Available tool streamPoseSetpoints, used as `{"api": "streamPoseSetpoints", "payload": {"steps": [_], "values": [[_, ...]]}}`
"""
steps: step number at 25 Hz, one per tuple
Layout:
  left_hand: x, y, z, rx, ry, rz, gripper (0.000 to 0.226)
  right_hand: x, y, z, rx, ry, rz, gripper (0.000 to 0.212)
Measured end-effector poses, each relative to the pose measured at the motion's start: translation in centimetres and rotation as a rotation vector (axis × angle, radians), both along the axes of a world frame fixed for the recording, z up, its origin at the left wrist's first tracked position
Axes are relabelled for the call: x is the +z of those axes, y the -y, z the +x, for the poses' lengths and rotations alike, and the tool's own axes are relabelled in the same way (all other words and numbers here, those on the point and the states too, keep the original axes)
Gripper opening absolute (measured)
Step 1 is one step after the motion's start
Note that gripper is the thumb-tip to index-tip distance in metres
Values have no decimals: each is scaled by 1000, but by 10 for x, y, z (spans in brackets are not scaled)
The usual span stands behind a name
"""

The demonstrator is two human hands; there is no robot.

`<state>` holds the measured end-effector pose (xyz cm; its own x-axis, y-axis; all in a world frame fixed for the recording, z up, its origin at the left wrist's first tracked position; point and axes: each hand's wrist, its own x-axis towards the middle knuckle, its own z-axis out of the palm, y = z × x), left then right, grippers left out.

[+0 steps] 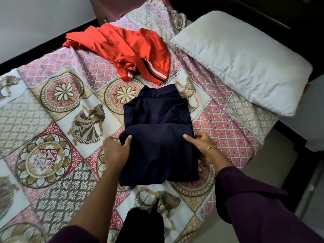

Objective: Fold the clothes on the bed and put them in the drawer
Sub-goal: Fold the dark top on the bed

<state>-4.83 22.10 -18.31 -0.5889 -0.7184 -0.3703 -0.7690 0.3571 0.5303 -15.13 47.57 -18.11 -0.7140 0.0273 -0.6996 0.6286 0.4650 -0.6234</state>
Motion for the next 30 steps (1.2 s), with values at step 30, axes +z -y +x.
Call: {"api": "streamPoseSetpoints", "payload": {"steps": [30], "values": [[17,-40,94,247,-119,551,25,21,-20,90,-69,159,107,68]]}}
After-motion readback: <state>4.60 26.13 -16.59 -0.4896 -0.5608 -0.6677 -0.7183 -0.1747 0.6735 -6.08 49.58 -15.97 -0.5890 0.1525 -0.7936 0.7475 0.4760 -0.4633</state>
